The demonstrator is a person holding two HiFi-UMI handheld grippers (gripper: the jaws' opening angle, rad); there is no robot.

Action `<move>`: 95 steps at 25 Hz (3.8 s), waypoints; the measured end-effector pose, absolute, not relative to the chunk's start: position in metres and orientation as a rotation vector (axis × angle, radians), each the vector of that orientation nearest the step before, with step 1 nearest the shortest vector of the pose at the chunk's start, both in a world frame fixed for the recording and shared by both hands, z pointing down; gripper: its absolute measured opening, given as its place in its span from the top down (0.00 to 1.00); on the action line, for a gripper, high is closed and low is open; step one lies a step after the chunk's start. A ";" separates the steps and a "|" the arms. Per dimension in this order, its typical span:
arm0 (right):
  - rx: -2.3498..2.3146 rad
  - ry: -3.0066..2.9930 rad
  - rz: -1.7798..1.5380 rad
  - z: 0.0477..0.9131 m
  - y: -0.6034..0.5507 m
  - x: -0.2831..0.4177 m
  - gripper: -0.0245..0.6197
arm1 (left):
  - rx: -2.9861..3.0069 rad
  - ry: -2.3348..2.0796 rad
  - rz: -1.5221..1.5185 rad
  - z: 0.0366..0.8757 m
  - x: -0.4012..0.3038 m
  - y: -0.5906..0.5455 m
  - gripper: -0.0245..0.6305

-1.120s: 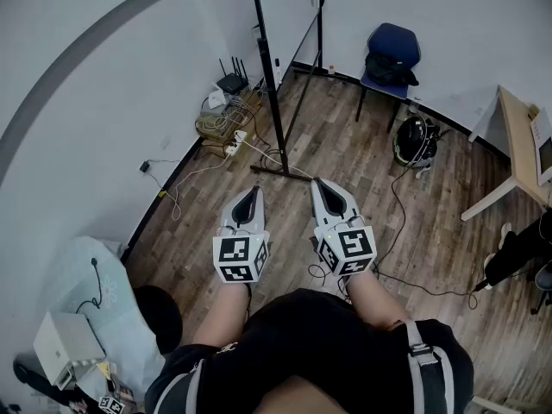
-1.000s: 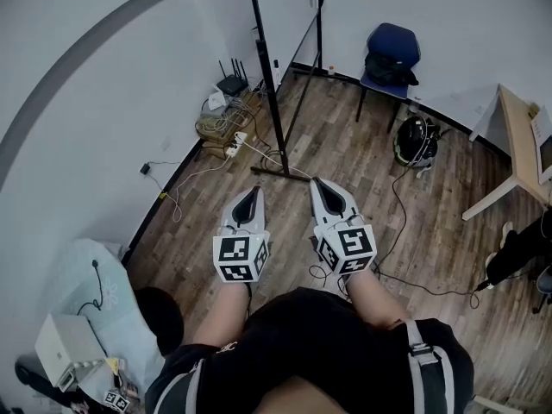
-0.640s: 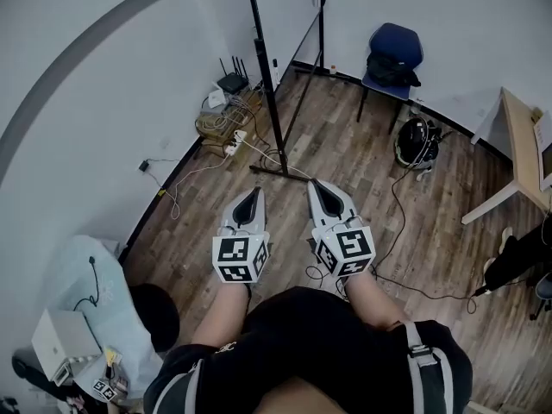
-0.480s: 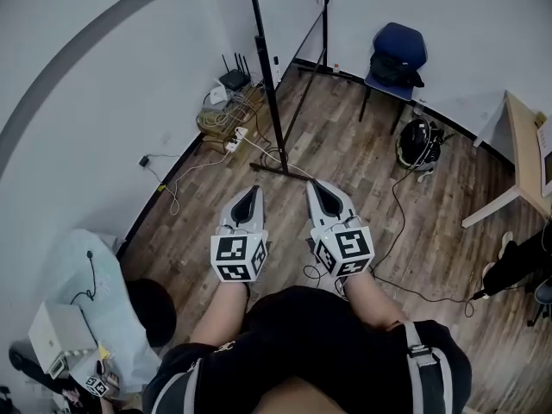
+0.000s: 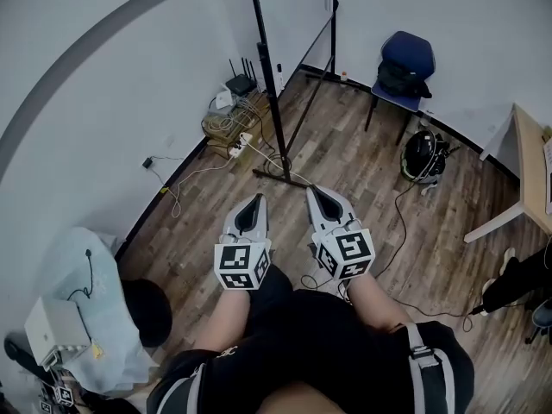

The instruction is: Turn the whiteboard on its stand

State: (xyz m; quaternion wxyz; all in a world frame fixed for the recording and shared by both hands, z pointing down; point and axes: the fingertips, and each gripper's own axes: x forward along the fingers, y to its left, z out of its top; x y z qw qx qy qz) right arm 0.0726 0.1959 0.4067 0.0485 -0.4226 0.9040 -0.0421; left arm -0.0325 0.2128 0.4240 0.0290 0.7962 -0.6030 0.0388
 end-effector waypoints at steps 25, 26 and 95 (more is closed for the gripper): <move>-1.510 2.652 -0.142 0.404 -0.007 0.055 0.95 | 2.576 -1.711 0.116 0.420 -0.057 -0.008 0.95; -1.516 2.653 -0.141 0.402 -0.016 0.052 0.95 | 2.578 -1.707 0.116 0.419 -0.060 -0.017 0.95; -1.682 2.703 -0.098 0.425 -0.302 0.059 0.95 | 2.257 -1.772 0.380 0.508 -0.112 -0.362 0.64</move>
